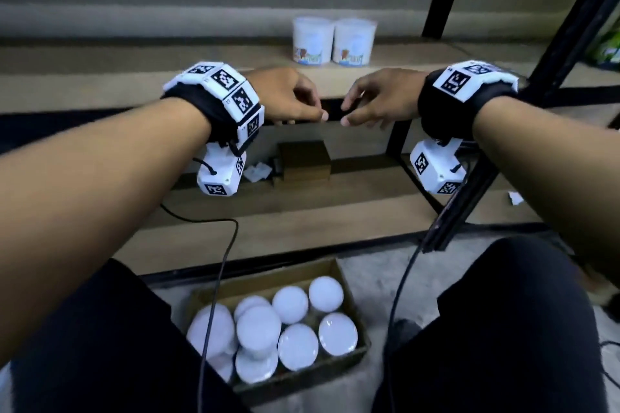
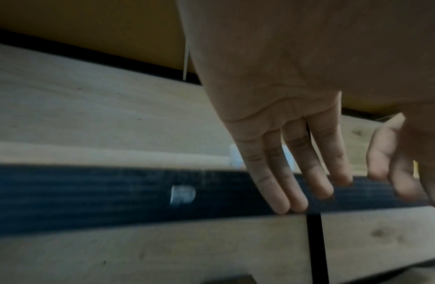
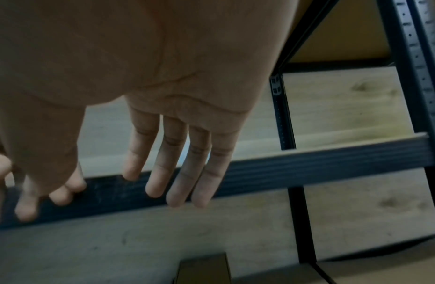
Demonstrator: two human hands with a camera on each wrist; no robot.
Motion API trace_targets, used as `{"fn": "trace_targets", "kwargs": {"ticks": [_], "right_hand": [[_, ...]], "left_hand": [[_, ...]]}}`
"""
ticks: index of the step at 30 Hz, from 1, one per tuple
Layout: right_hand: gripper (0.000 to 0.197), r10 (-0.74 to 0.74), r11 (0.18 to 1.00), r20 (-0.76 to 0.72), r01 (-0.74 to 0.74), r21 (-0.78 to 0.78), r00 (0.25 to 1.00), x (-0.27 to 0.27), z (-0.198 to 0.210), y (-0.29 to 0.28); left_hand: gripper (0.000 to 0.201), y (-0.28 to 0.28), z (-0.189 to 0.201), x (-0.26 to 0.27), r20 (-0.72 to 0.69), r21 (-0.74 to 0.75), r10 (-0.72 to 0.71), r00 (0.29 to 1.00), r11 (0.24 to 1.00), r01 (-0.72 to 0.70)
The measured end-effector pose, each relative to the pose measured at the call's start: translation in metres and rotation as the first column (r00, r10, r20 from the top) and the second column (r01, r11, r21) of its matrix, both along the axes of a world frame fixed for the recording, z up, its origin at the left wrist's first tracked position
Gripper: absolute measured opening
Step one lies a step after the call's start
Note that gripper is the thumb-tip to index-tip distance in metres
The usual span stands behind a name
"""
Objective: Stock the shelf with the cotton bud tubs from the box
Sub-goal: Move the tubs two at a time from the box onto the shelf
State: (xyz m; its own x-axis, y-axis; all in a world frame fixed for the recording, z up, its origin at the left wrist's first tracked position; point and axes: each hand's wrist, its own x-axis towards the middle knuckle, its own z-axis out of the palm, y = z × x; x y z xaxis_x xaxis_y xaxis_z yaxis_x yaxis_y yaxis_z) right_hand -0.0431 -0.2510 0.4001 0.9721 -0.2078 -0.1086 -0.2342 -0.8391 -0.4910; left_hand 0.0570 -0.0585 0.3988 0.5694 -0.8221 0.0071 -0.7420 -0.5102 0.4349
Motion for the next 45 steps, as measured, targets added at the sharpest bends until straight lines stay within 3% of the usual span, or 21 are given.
{"fn": "trace_targets", "kwargs": {"ticks": [7, 17, 24, 27, 31, 34, 45], "right_hand": [[0.039, 0.056, 0.995, -0.088, -0.048, 0.091, 0.995, 0.005, -0.072, 0.018], [0.049, 0.181, 0.982, -0.228, -0.19, -0.017, 0.957, 0.013, -0.176, 0.063], [0.086, 0.297, 0.951, -0.304, -0.309, 0.008, 0.905, 0.018, -0.26, 0.091], [0.102, 0.358, 0.929, -0.335, -0.369, 0.033, 0.871, 0.016, -0.293, 0.103], [0.121, 0.426, 0.9, -0.35, -0.431, 0.066, 0.834, 0.01, -0.322, 0.122], [0.124, 0.457, 0.88, -0.364, -0.471, 0.056, 0.811, 0.004, -0.338, 0.139], [0.128, 0.465, 0.857, -0.432, -0.515, 0.001, 0.773, -0.012, -0.38, 0.175]], "left_hand": [[0.031, 0.023, -0.075, -0.002, -0.087, 0.136, 0.006, 0.996, 0.991, 0.006], [0.038, 0.06, -0.184, 0.002, -0.1, 0.335, 0.102, 0.99, 0.94, -0.063], [0.091, 0.114, -0.261, 0.0, -0.184, 0.391, 0.144, 0.972, 0.918, -0.062], [0.104, 0.142, -0.289, -0.007, -0.268, 0.397, 0.186, 0.945, 0.915, -0.068], [0.12, 0.176, -0.324, -0.018, -0.309, 0.426, 0.245, 0.919, 0.9, -0.096], [0.13, 0.199, -0.348, -0.029, -0.301, 0.492, 0.285, 0.91, 0.864, -0.108], [0.126, 0.216, -0.389, -0.05, -0.272, 0.442, 0.241, 0.932, 0.891, -0.102]]}}
